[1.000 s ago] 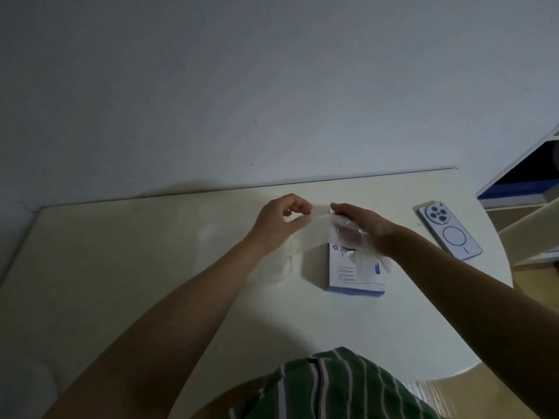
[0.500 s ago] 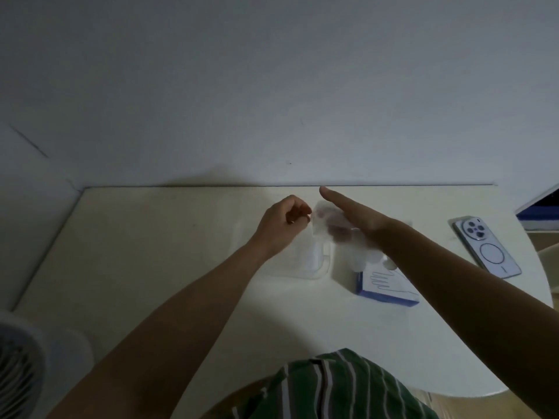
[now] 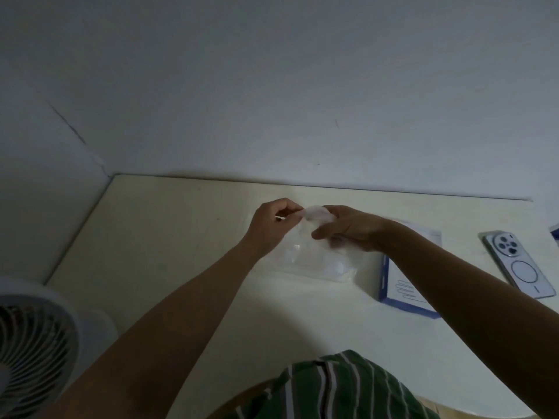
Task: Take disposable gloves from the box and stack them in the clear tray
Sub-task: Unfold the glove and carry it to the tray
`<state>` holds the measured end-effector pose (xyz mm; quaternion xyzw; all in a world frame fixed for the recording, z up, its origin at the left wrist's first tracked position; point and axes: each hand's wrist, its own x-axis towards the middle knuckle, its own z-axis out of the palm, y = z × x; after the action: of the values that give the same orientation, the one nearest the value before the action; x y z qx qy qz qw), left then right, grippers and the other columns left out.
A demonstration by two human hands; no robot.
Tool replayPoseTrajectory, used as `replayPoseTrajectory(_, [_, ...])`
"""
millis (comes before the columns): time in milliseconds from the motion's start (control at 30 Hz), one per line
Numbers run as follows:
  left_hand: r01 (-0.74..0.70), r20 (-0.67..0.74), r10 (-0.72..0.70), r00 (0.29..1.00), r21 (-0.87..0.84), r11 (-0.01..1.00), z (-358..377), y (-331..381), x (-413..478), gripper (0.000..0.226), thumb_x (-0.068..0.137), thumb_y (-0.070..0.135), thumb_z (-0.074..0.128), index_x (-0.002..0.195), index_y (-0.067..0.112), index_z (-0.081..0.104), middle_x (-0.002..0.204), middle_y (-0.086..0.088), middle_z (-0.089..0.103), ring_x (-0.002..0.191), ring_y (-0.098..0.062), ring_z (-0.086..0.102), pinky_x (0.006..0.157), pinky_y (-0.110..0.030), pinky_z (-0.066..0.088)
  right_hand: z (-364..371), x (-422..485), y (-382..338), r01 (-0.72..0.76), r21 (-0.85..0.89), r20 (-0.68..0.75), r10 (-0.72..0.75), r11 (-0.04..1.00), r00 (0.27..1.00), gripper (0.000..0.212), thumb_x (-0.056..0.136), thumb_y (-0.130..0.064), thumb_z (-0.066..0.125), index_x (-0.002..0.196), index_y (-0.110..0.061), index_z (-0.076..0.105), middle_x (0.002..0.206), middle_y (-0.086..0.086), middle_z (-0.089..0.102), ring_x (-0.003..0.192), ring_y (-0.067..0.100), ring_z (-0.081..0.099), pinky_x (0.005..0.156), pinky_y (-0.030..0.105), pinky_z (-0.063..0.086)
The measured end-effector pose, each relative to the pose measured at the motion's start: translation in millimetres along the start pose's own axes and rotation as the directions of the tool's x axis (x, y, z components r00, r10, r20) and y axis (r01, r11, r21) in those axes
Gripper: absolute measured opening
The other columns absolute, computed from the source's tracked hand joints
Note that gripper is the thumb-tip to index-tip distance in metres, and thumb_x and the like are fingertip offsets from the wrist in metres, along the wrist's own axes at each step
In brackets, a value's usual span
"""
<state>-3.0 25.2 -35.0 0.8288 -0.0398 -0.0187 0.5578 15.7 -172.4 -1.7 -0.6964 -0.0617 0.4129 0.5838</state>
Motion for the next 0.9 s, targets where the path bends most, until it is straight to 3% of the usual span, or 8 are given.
replayPoseTrajectory(200, [0.063, -0.177, -0.061, 0.982, 0.003, 0.998, -15.1, -7.3, 4.6, 0.009, 0.082, 0.016, 0.072, 0.087, 0.010, 0.067, 0.085, -0.001, 0.073, 0.085, -0.013, 0.068, 0.080, -0.026, 0.052, 1.5, 3.5, 0.2, -0.087, 0.010, -0.039, 0.087, 0.996, 0.995, 0.019, 0.097, -0.018, 0.053, 0.088, -0.016, 0.070, 0.065, 0.000, 0.051, 0.053, 0.011, 0.044, 0.048, 0.023, 0.037])
replayPoseTrajectory(400, [0.237, -0.160, -0.305, 0.939, -0.340, 0.910, -8.6, -11.1, 2.0, 0.009, 0.094, 0.013, 0.061, 0.092, 0.005, 0.066, 0.079, -0.006, 0.070, 0.075, -0.015, 0.067, 0.077, -0.034, 0.054, 6.1, 5.7, 8.4, -0.189, 0.059, -0.044, 0.192, 0.980, 0.980, 0.039, 0.098, -0.029, 0.045, 0.072, -0.015, 0.069, 0.064, 0.001, 0.049, 0.052, 0.010, 0.042, 0.047, 0.020, 0.034])
replayPoseTrajectory(467, [0.256, -0.199, -0.319, 0.927, -0.289, 0.923, -2.3, -10.7, 2.2, 0.014, 0.098, 0.016, 0.054, 0.097, 0.003, 0.061, 0.072, -0.008, 0.067, 0.065, -0.020, 0.064, 0.072, -0.040, 0.056, 7.6, 5.4, 10.2, -0.204, -0.037, -0.079, 0.201, 0.978, 0.976, 0.042, 0.100, -0.037, 0.046, 0.076, -0.015, 0.073, 0.064, 0.002, 0.050, 0.054, 0.012, 0.042, 0.049, 0.022, 0.035])
replayPoseTrajectory(567, [0.208, -0.315, -0.176, 0.933, 0.070, 0.976, 6.3, -8.8, 4.4, 0.018, 0.101, 0.022, 0.045, 0.097, 0.006, 0.051, 0.067, -0.010, 0.063, 0.058, -0.030, 0.059, 0.062, -0.042, 0.051, 7.8, 2.6, 3.1, -0.190, -0.157, -0.197, 0.158, 0.969, 0.968, 0.036, 0.099, -0.037, 0.050, 0.096, -0.009, 0.072, 0.069, 0.005, 0.057, 0.053, 0.013, 0.050, 0.049, 0.022, 0.044])
replayPoseTrajectory(633, [0.168, -0.356, -0.048, 0.933, 0.315, 0.934, 9.8, -10.1, 6.5, 0.022, 0.102, 0.024, 0.040, 0.101, 0.005, 0.050, 0.080, -0.015, 0.065, 0.073, -0.037, 0.060, 0.063, -0.041, 0.043, 3.8, 1.5, -1.7, -0.142, -0.260, -0.395, 0.029, 0.955, 0.918, 0.031, 0.097, -0.031, 0.056, 0.111, -0.005, 0.066, 0.090, 0.011, 0.064, 0.072, 0.019, 0.059, 0.063, 0.028, 0.050])
replayPoseTrajectory(700, [0.168, -0.381, 0.012, 0.924, 0.436, 0.884, 10.5, -13.3, 7.1, 0.024, 0.103, 0.025, 0.037, 0.107, 0.005, 0.050, 0.083, -0.014, 0.064, 0.080, -0.039, 0.060, 0.061, -0.036, 0.034, -0.6, -0.4, -4.8, -0.068, -0.518, -0.587, -0.297, 0.853, 0.753, 0.028, 0.095, -0.024, 0.061, 0.117, -0.007, 0.063, 0.107, 0.011, 0.063, 0.093, 0.020, 0.059, 0.080, 0.031, 0.049])
replayPoseTrajectory(800, [0.192, -0.398, 0.037, 0.917, 0.520, 0.833, 13.0, -17.7, 7.0, 0.023, 0.104, 0.023, 0.034, 0.107, 0.006, 0.049, 0.078, -0.013, 0.062, 0.076, -0.040, 0.060, 0.059, -0.034, 0.031, 7.5, -8.7, -20.5, 0.262, -0.709, -0.500, -0.729, 0.655, 0.467, 0.017, 0.090, -0.005, 0.059, 0.103, -0.011, 0.067, 0.103, 0.005, 0.063, 0.090, 0.016, 0.061, 0.081, 0.028, 0.052])
replayPoseTrajectory(900, [0.226, -0.392, 0.003, 0.920, 0.537, 0.813, 18.0, -20.6, 10.4, 0.023, 0.104, 0.023, 0.032, 0.108, 0.006, 0.047, 0.077, -0.011, 0.062, 0.073, -0.037, 0.061, 0.058, -0.033, 0.033, 27.1, -1.0, -24.7, 0.385, -0.752, -0.220, -0.755, 0.535, 0.618, 0.024, 0.087, -0.002, 0.054, 0.096, -0.017, 0.070, 0.093, -0.002, 0.066, 0.077, 0.010, 0.062, 0.073, 0.020, 0.052])
